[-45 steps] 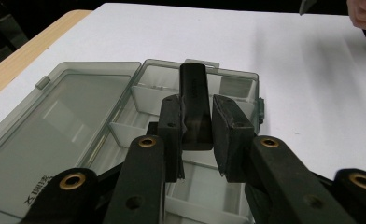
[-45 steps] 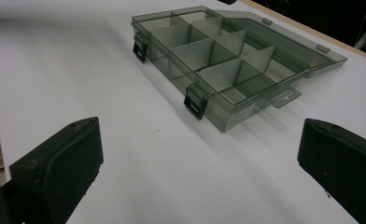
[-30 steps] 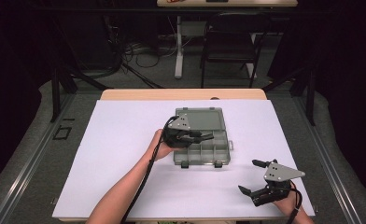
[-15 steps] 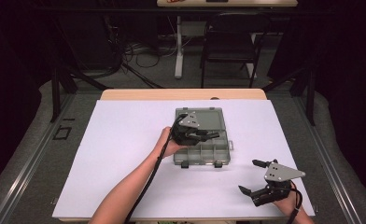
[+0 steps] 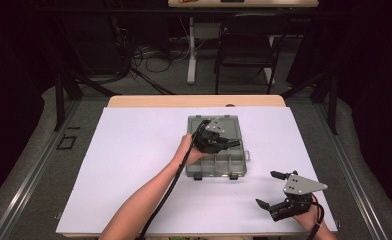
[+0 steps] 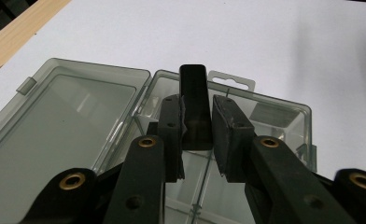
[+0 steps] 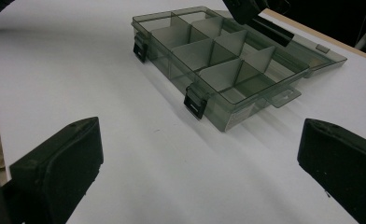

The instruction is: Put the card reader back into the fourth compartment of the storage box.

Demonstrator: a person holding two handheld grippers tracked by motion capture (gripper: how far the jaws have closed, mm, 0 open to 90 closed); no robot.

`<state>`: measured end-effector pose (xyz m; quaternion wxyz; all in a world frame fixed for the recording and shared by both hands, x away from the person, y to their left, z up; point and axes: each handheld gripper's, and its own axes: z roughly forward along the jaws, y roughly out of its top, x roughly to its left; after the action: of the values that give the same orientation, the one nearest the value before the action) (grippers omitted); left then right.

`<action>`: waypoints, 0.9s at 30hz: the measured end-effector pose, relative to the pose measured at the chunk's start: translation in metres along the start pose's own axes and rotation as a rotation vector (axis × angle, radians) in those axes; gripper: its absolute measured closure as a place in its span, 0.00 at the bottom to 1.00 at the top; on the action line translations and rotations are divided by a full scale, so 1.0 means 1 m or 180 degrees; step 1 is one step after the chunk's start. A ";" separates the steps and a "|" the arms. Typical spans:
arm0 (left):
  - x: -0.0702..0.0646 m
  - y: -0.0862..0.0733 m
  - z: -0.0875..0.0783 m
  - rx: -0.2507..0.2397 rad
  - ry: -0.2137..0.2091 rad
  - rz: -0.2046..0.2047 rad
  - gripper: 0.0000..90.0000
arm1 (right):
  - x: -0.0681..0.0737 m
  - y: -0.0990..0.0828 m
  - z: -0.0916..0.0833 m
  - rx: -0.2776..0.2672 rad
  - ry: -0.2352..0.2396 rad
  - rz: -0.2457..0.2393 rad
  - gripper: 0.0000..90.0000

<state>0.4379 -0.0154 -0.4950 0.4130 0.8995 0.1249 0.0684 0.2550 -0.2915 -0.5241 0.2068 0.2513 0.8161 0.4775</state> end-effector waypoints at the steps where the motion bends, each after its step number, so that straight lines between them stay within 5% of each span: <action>1: 0.000 0.001 0.002 0.0009 0.0001 -0.0012 0.83 | 0.000 0.000 0.000 0.0000 0.0000 0.0000 0.00; 16: 0.000 0.007 0.024 0.0225 0.0150 -0.0127 0.82 | 0.000 0.000 0.000 0.0003 0.0006 -0.0003 0.00; 19: 0.001 0.008 0.025 0.0168 0.0134 -0.0186 0.74 | 0.000 0.000 0.000 -0.0003 0.0008 -0.0009 0.00; 27: -0.002 0.006 0.004 0.0006 0.0155 -0.0341 0.27 | 0.001 0.001 0.000 -0.0003 0.0003 -0.0015 0.00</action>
<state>0.4382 -0.0221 -0.4931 0.4121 0.8900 0.1829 0.0680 0.2543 -0.2913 -0.5235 0.2076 0.2491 0.8166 0.4776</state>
